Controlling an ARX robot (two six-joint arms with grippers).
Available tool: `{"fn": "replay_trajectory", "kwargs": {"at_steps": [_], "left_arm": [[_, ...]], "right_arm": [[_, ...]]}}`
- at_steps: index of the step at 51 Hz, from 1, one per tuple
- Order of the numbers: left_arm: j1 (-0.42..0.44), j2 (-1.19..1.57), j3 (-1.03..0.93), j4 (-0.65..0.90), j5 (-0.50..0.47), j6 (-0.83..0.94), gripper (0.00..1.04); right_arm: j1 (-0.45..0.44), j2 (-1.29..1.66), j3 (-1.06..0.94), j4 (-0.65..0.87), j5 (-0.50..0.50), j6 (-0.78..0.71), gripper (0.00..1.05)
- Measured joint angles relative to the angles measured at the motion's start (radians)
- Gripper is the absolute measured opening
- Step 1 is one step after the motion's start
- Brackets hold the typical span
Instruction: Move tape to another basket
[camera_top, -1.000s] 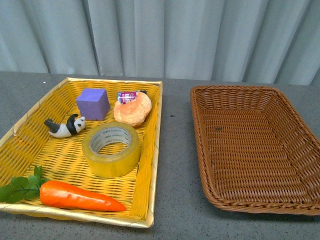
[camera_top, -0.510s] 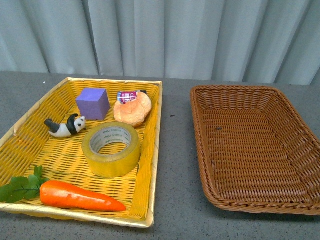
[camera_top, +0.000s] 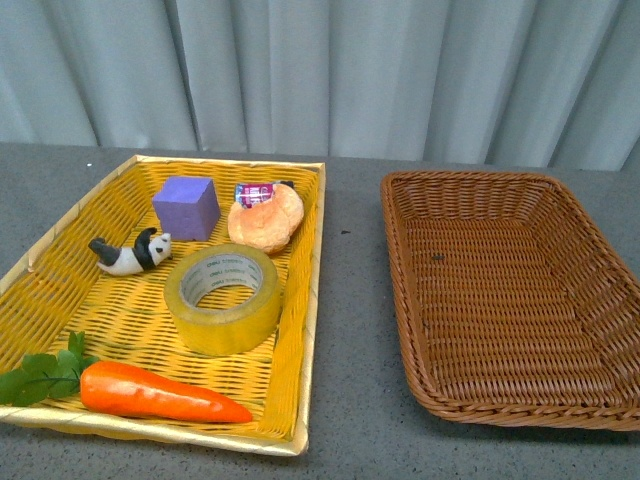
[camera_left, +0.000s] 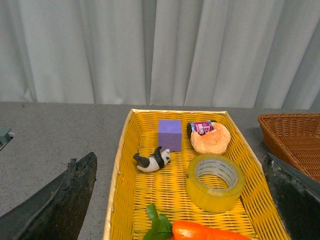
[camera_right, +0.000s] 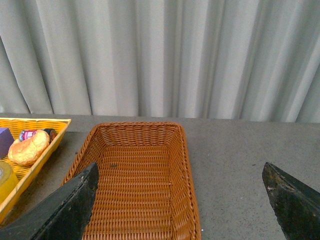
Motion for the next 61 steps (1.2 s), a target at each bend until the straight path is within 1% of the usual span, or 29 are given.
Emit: {"fn": "replay_trajectory", "kwargs": {"at_steps": [29, 30, 31, 32, 33, 35, 37, 40, 42, 47, 51, 52, 55, 58, 61], "left_arm": [[0.0, 0.0, 0.0, 0.0, 0.0, 0.0, 0.98], [-0.007, 0.006, 0.002, -0.008, -0.014, -0.005, 0.98], [-0.023, 0.019, 0.009, -0.032, -0.077, -0.019, 0.98], [-0.055, 0.065, 0.025, -0.059, -0.168, -0.042, 0.98], [-0.072, 0.107, 0.033, -0.054, -0.224, -0.061, 0.98], [-0.092, 0.177, 0.041, -0.028, -0.283, -0.092, 0.98], [-0.108, 0.268, 0.049, 0.029, -0.304, -0.117, 0.98], [-0.125, 0.391, 0.065, 0.109, -0.301, -0.146, 0.98], [-0.135, 0.491, 0.084, 0.193, -0.289, -0.164, 0.98], [-0.153, 0.747, 0.151, 0.359, -0.237, -0.205, 0.98], [-0.161, 0.924, 0.216, 0.418, -0.191, -0.233, 0.98], [-0.163, 0.95, 0.227, 0.421, -0.188, -0.235, 0.98], [-0.174, 1.14, 0.311, 0.416, -0.132, -0.258, 0.98], [-0.183, 1.284, 0.372, 0.451, -0.121, -0.278, 0.98], [-0.187, 1.372, 0.424, 0.446, -0.123, -0.286, 0.98]], "right_arm": [[0.0, 0.0, 0.0, 0.0, 0.0, 0.0, 0.96], [0.0, 0.0, 0.0, 0.0, 0.0, 0.0, 0.96], [0.0, 0.0, 0.0, 0.0, 0.0, 0.0, 0.96], [0.0, 0.0, 0.0, 0.0, 0.0, 0.0, 0.96], [0.0, 0.0, 0.0, 0.0, 0.0, 0.0, 0.96], [0.0, 0.0, 0.0, 0.0, 0.001, 0.0, 0.96], [0.0, -0.001, 0.0, 0.0, 0.001, 0.0, 0.96], [0.0, -0.001, 0.0, 0.0, 0.0, 0.0, 0.96], [0.0, -0.001, 0.0, 0.0, 0.0, 0.0, 0.96], [0.0, -0.001, 0.0, 0.0, 0.0, 0.0, 0.96], [0.0, -0.001, 0.0, 0.0, 0.0, 0.0, 0.96], [0.0, -0.001, 0.0, 0.0, 0.0, 0.0, 0.96], [0.0, -0.001, 0.0, 0.0, 0.0, 0.0, 0.96], [0.0, -0.001, 0.0, 0.0, 0.0, 0.0, 0.96], [0.0, -0.001, 0.0, 0.0, 0.0, 0.0, 0.96]]}}
